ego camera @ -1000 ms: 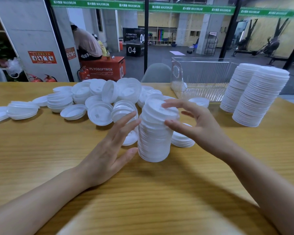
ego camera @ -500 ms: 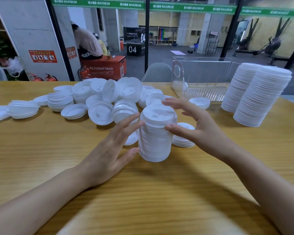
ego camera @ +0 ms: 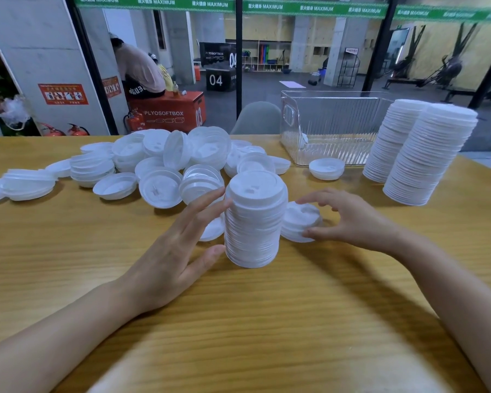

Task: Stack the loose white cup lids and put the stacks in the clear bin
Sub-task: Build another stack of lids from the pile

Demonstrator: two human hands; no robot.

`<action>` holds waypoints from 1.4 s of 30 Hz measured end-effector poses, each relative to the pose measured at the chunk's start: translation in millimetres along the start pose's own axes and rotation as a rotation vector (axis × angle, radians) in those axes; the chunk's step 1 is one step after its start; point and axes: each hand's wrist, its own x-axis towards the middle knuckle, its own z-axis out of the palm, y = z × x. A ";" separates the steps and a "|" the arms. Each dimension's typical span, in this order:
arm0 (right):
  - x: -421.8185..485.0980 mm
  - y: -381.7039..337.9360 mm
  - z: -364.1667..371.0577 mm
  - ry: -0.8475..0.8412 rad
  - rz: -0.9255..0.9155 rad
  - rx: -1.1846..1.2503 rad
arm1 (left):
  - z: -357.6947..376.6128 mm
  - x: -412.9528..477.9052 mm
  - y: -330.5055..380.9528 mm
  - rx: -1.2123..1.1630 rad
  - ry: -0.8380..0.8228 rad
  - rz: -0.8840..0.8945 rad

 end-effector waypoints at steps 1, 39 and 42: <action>0.3 1.7 -0.1 0.000 0.010 0.016 | 0.1 0.0 0.1 -0.001 0.000 0.001; 0.0 -71.9 7.0 0.273 -0.263 0.374 | -0.7 0.9 1.8 -0.007 0.029 0.025; -0.9 -72.0 6.4 0.256 -0.247 0.376 | -0.9 1.0 2.4 -0.006 0.032 0.032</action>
